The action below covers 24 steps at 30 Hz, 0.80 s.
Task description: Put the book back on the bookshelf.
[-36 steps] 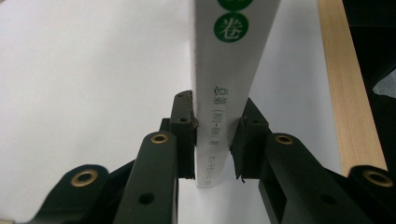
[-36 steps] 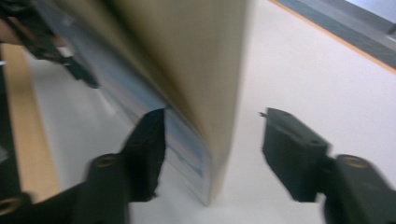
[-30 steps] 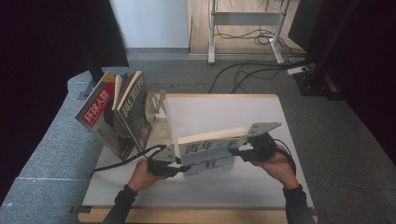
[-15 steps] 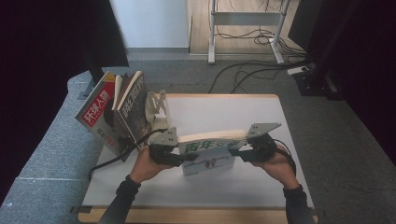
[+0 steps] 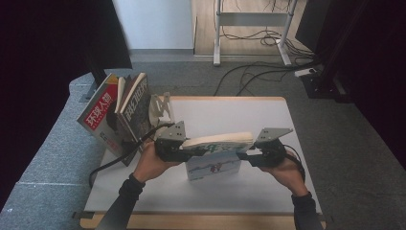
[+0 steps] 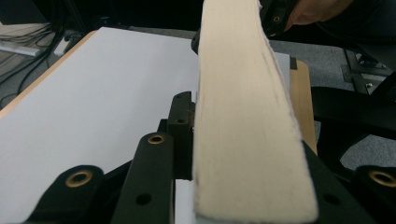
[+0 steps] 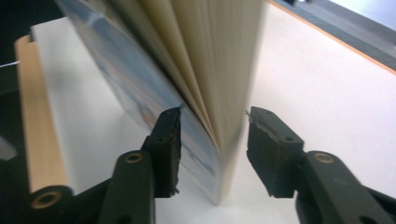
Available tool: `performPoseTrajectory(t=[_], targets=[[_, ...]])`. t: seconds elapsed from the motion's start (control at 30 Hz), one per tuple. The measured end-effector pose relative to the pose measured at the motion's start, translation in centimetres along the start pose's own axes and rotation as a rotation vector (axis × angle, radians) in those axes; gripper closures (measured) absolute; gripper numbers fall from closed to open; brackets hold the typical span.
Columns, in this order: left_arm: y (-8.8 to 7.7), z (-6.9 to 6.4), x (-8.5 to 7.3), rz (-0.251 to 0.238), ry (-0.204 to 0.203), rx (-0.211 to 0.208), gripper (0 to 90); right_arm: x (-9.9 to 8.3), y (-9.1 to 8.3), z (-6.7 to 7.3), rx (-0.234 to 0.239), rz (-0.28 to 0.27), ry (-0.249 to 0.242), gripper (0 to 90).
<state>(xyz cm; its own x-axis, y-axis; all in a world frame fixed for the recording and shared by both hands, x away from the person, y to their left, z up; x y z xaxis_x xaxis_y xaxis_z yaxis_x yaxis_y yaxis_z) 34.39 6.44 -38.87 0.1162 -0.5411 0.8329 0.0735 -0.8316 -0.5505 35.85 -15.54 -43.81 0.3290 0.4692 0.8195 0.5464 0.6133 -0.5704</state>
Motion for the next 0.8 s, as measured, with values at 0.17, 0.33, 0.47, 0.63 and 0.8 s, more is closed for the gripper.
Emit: performPoseTrajectory(t=[0.17, 0.33, 0.47, 0.63, 0.8], targets=[[1.1, 0.3, -1.3, 0.026, 0.004, 0.019, 69.4, -2.9, -0.3, -1.4, -0.053, -0.002, 0.08, 47.5], [1.3, 0.6, -2.1, -0.04, -0.039, -0.013, 69.3, -6.7, -0.4, -2.6, -0.114, 0.013, 0.139, 42.9], [1.3, 0.6, -2.4, -0.051, -0.028, 0.003, 71.0, -9.7, -0.2, -3.6, -0.188, 0.032, 0.202, 36.5], [1.2, 0.9, -2.3, -0.049, -0.024, 0.02, 73.5, -13.7, 0.5, -4.5, -0.29, 0.079, 0.256, 29.1], [1.2, 1.4, -2.4, -0.062, -0.055, 0.047, 73.9, -16.4, 1.0, -4.8, -0.359, 0.115, 0.279, 27.1]])
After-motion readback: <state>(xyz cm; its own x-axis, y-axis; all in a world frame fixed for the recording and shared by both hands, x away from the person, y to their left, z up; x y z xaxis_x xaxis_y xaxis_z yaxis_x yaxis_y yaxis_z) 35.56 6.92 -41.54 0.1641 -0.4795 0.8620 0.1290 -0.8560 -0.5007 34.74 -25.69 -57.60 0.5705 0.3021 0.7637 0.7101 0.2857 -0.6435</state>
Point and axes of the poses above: each handheld gripper's, and its own axes: y roughly forward along the jaws, x roughly out of its top, z roughly to its left, the point moved 7 cm from there along y, roughly forward along the jaws, and after that the axes turned 8 degrees about -x, right-handed, at the moved point
